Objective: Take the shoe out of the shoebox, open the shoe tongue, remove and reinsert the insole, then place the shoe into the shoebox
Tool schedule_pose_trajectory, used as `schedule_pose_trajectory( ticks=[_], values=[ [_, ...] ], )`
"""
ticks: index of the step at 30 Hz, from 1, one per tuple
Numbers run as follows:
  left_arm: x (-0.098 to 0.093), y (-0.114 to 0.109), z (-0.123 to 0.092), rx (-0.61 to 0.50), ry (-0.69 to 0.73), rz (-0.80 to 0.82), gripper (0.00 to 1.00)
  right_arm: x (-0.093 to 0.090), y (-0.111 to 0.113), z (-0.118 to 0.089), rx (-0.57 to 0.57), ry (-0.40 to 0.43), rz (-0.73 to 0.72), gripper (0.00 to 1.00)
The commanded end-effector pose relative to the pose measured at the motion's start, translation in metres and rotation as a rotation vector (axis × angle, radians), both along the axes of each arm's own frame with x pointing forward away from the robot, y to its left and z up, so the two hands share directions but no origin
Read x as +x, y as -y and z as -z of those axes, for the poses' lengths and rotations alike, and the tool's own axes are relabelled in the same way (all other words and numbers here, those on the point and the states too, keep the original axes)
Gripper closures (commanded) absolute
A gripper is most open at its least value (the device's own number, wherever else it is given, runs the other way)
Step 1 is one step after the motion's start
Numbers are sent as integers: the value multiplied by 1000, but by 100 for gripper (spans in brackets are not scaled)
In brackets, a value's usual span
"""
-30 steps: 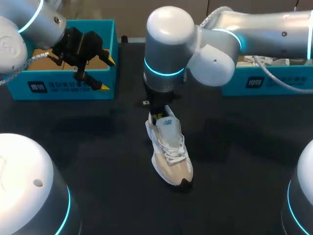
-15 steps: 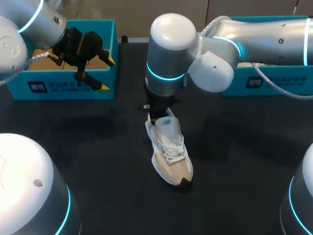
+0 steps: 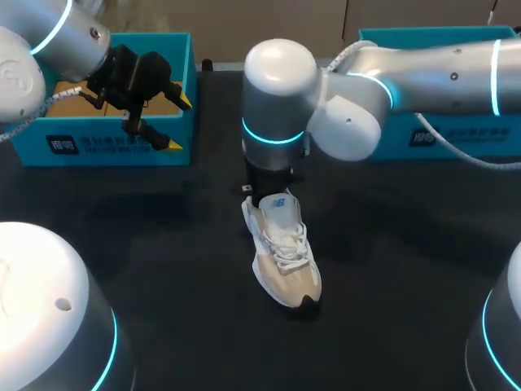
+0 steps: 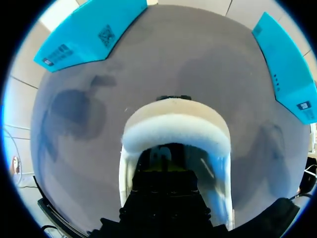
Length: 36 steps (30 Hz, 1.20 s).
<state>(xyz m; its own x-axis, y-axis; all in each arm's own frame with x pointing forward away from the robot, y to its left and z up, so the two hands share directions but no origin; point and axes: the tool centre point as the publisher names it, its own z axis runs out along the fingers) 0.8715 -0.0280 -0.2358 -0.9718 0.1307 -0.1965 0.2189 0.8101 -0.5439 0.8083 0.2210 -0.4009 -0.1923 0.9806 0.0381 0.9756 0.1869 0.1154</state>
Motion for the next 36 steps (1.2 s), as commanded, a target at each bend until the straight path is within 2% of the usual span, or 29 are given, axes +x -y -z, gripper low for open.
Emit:
schedule_pose_trajectory(
  ticks=[1,9,14,24,31,36],
  values=[
    [0,0,0,2,0,0,0,3,-3,-7,-21,10,0,100],
    [0,0,0,2,0,0,0,4,3,-30,-18,29,-12,100],
    [0,0,0,2,0,0,0,4,0,-33,25,-9,-35,100],
    [0,0,0,2,0,0,0,3,-8,-13,107,-74,-54,100],
    [0,0,0,2,0,0,0,2,-11,2,118,-91,-43,100],
    [0,0,0,2,0,0,0,-3,-11,14,80,-82,-14,100]
  ],
)
